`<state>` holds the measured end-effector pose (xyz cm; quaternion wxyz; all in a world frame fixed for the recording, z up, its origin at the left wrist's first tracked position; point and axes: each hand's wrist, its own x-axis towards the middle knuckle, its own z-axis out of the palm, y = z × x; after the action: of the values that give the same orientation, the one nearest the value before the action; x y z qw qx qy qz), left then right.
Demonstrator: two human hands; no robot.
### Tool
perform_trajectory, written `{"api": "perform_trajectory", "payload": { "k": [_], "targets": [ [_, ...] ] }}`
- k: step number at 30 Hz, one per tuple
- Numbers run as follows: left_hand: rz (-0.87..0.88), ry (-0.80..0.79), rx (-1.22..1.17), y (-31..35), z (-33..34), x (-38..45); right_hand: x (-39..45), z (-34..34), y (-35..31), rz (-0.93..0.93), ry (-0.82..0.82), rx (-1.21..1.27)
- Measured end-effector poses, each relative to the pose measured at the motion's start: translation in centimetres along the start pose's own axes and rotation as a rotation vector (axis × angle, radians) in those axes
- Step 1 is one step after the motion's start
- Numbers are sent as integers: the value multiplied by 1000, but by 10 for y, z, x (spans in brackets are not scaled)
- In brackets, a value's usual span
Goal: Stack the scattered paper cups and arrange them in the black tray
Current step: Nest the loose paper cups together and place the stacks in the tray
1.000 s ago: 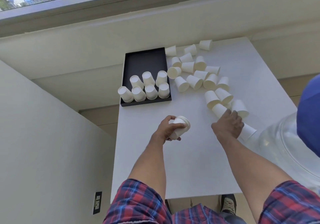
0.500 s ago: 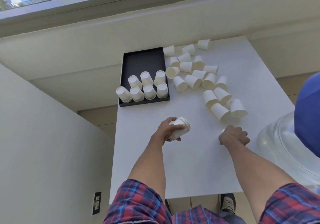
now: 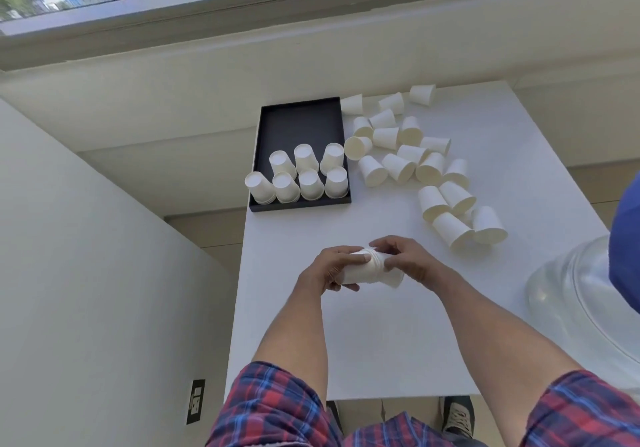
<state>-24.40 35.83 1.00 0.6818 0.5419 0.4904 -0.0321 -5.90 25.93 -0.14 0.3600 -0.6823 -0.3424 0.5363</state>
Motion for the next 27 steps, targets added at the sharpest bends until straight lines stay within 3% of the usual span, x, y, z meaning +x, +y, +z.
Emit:
{"api": "perform_trajectory", "payload": {
  "k": [8,14,19,25,27],
  "targets": [
    [-5,-73,-259,-2,-7,0,8,28,-28,25,-41,399],
    [-17,-109,-420,-5,-18,3,23,34,-39,-8,-125,490],
    [65,124,-392,4,-23,12,34,48,-51,-88,-84,296],
    [136,435,-410,29,-48,33,48,77,-71,-243,16,254],
    [150,507,-394,38,-59,40,61,84,-81,-271,108,52]
  ]
}}
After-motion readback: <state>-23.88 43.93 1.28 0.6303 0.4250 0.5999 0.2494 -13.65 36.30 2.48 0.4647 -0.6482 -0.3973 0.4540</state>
